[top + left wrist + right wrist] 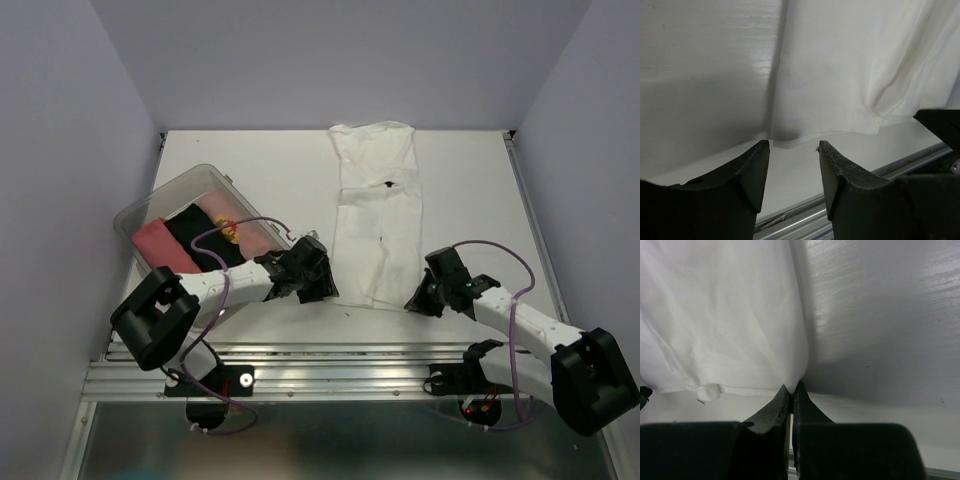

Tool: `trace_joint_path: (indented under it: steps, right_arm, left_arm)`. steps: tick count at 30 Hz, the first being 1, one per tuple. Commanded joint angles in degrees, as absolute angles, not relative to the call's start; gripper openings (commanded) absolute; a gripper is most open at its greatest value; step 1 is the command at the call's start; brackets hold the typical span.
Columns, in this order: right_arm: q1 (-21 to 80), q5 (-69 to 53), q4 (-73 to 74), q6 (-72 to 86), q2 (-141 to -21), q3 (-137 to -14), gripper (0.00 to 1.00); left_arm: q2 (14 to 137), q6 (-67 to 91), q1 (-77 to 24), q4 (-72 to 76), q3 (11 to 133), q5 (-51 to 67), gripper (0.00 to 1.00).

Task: Roll the t-shirts
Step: Roll the T-shirt to the center of the board.

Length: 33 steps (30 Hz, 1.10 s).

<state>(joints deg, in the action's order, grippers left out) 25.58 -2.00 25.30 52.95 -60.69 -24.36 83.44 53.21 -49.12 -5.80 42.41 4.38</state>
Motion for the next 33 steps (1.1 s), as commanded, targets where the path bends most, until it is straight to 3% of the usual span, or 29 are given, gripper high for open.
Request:
trace_joint_path:
  steps: [1, 6, 9, 12, 13, 33]
  right_arm:
    - [25.7, -1.1, 28.0, 52.9, -59.9, -23.6, 0.01]
    - [25.7, -1.1, 28.0, 52.9, -59.6, -23.5, 0.01]
    - [25.7, -1.0, 28.0, 53.0, -59.3, -23.3, 0.01]
    - [25.7, -1.1, 28.0, 53.1, -59.1, -23.2, 0.01]
    - [25.7, -1.1, 28.4, 53.3, -58.8, -23.1, 0.01]
    - [25.7, -0.7, 35.8, 53.4, -51.6, -24.6, 0.01]
  left_arm:
    - [85.5, 54.9, -49.3, -6.9, 43.2, 0.6, 0.55]
    - [87.4, 55.3, -49.2, -6.8, 43.2, 0.6, 0.53]
    - [88.6, 55.1, -49.3, -6.3, 43.6, 0.6, 0.45]
    - [89.6, 54.5, -49.3, -6.2, 44.3, 0.6, 0.23]
    - [89.6, 54.3, -49.4, -6.3, 44.4, 0.6, 0.00]
    - [82.5, 55.2, -54.3, -12.0, 46.1, 4.0, 0.00]
